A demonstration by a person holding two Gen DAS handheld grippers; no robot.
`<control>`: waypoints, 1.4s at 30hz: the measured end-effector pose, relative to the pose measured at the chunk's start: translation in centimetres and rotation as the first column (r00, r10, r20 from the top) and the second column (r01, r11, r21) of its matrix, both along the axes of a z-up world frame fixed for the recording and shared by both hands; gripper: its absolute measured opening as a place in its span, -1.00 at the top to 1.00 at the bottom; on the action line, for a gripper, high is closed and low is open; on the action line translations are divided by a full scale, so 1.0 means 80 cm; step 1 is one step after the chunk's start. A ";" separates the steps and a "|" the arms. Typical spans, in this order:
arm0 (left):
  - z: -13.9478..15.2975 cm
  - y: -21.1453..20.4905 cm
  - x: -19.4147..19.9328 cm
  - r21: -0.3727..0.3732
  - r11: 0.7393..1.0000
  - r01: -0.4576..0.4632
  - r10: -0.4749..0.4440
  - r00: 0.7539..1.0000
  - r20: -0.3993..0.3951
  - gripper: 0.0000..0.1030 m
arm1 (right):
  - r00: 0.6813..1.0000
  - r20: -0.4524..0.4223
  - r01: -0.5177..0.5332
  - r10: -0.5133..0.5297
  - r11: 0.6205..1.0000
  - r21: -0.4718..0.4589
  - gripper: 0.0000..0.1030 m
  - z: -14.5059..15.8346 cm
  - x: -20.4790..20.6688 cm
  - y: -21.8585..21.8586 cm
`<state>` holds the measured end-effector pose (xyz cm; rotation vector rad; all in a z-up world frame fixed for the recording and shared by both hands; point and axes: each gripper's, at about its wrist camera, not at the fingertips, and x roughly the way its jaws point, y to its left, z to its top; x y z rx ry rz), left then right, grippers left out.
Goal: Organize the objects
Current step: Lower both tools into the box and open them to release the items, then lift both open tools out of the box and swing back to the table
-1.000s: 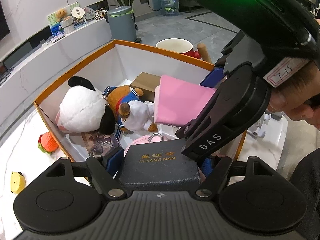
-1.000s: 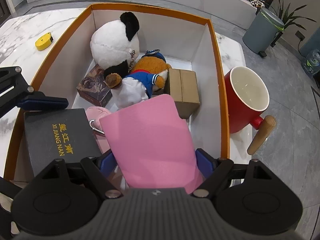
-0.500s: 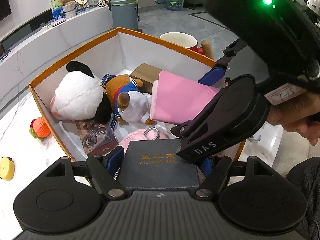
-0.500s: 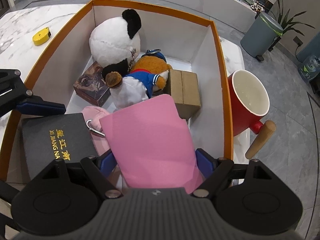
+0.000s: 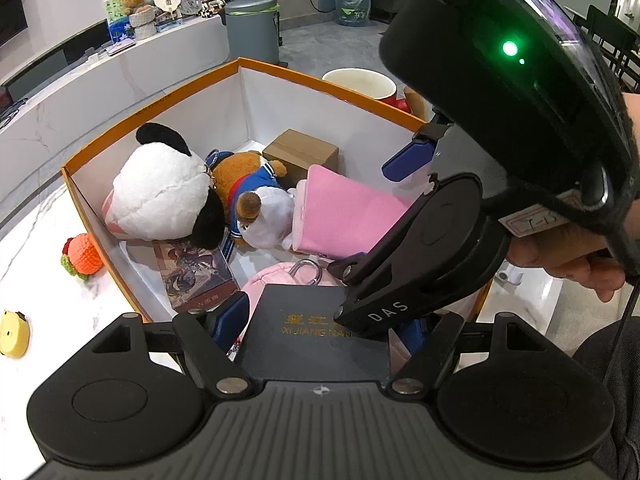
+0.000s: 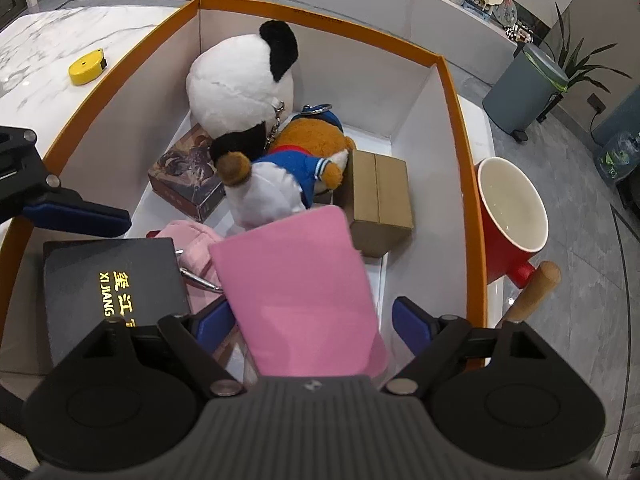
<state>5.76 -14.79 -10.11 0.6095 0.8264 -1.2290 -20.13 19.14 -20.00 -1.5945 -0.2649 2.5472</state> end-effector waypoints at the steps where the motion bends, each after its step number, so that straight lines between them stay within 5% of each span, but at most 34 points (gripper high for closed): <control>1: 0.000 0.000 0.000 0.000 1.000 0.000 0.000 1.000 0.000 -0.71 | 1.000 -0.002 0.001 -0.001 1.000 0.001 -0.68 0.000 0.000 0.000; 21: 0.030 0.013 -0.007 -0.061 0.997 -0.039 0.040 0.999 0.018 -0.93 | 0.998 -0.032 0.045 -0.046 0.999 -0.031 -0.79 0.019 0.013 0.007; 35: 0.122 0.058 -0.026 -0.162 0.985 -0.050 0.072 0.988 0.135 -0.94 | 0.976 -0.198 0.085 -0.086 0.996 -0.012 -0.81 0.120 0.050 -0.017; 42: 0.201 0.099 -0.041 -0.210 0.976 -0.063 0.115 0.962 0.248 -0.94 | 0.934 -0.355 0.058 -0.040 0.998 0.040 -0.81 0.202 0.077 -0.059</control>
